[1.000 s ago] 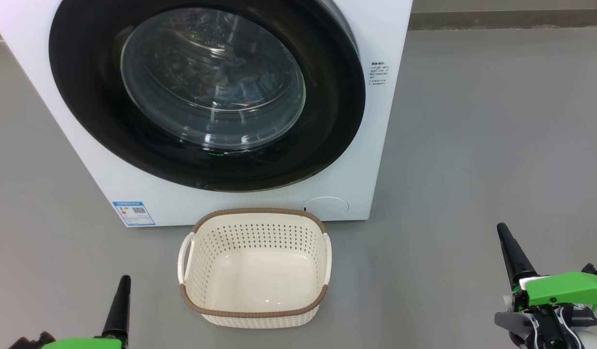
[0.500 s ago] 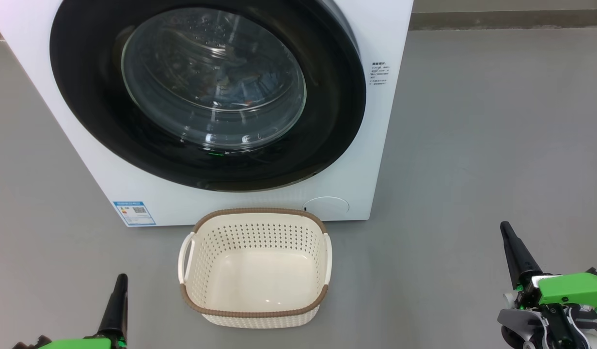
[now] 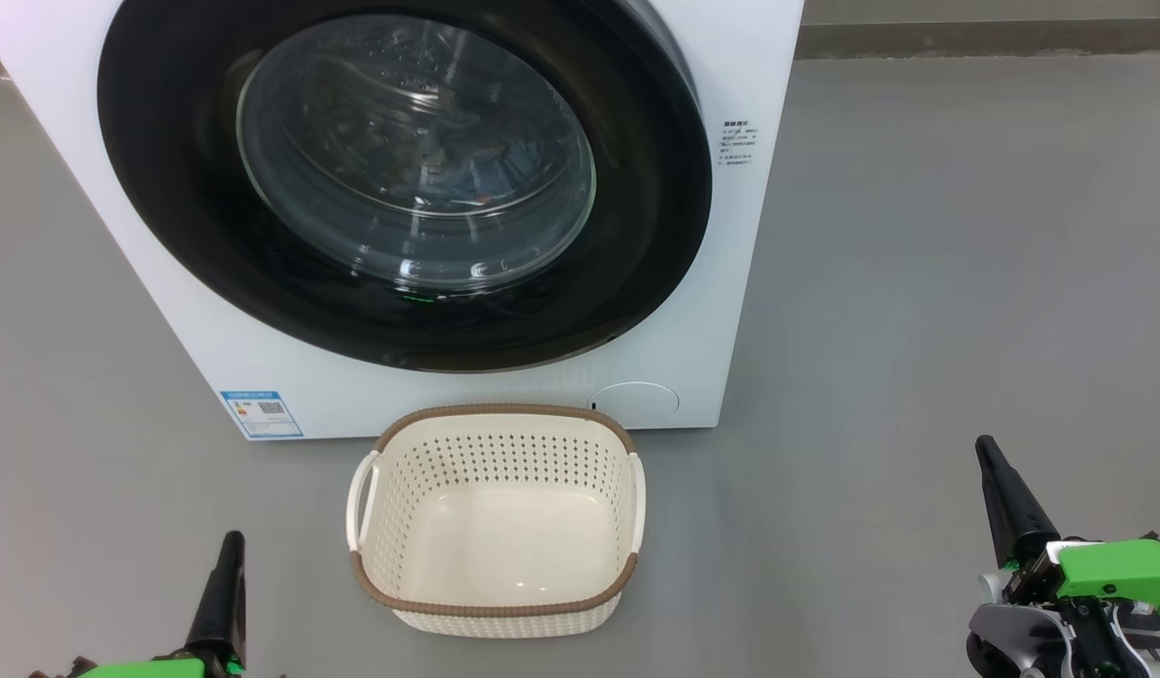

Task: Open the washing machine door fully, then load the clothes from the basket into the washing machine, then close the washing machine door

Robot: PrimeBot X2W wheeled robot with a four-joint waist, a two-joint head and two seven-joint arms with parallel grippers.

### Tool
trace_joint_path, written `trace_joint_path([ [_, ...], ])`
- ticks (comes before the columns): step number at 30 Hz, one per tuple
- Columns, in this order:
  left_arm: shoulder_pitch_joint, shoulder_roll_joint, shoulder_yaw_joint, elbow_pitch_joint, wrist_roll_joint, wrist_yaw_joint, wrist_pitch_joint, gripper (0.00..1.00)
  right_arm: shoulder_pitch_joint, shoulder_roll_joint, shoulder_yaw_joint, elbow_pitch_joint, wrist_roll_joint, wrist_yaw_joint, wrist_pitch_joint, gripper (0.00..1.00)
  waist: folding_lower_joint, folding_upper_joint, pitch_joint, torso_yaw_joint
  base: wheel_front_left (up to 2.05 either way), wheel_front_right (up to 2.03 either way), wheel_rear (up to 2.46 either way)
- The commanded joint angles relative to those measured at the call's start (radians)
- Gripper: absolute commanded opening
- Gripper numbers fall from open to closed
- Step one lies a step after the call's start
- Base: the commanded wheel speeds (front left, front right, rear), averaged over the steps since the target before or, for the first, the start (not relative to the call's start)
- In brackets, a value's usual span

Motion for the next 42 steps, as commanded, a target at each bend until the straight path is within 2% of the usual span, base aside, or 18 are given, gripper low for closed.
trace_joint_path([
  [1,-0.043,0.008,0.033,-0.030,-0.008,-0.007,0.007,0.00,-0.014,-0.008,0.018,-0.030,0.005,0.000,0.005,0.00,0.0000,0.0000,0.000,0.000,0.00,0.00,0.00],
  [42,-0.043,0.007,0.033,-0.030,-0.008,-0.007,0.007,0.00,-0.014,-0.008,0.018,-0.030,0.005,0.000,0.005,0.00,0.0000,0.0000,0.000,0.000,0.00,0.00,0.00],
])
